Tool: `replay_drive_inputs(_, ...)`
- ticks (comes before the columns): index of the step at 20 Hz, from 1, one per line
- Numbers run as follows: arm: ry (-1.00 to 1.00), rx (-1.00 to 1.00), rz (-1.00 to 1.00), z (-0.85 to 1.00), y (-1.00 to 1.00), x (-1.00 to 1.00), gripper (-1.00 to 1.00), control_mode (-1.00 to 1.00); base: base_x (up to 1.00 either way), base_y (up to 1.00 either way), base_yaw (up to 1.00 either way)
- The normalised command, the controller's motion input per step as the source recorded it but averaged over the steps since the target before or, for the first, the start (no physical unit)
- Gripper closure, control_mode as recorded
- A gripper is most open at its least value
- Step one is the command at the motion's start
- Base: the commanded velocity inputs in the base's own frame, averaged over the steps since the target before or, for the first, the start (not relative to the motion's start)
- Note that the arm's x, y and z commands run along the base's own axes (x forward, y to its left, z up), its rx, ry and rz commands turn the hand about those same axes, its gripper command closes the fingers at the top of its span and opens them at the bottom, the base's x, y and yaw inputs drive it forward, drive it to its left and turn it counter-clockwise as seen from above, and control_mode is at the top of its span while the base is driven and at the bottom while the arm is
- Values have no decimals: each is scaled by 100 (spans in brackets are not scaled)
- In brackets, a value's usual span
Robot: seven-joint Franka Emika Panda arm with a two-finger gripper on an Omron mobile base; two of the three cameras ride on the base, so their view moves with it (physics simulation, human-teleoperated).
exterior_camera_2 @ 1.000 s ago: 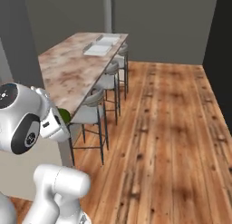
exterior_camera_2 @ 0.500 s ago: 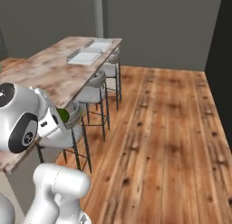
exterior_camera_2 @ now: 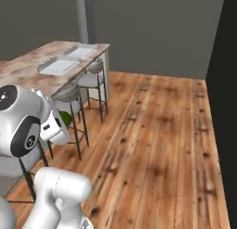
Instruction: Place the cold items (mango and lime) from the fridge in one tupperware on the dining counter. Place the warm items (kebab skewer and hot dog) in the stove area in another tupperware.
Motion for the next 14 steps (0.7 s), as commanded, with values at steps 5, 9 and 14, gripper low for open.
replay_drive_inputs(5, 0, 0, 0, 0, 0, 0, 100, 100, 78, -63, 26)
replay_drive_inputs(9, 0, 0, 0, 0, 0, 0, 100, 100, 94, -61, 28)
replay_drive_inputs(14, 0, 0, 0, 0, 0, 0, 100, 100, 100, -63, 29)
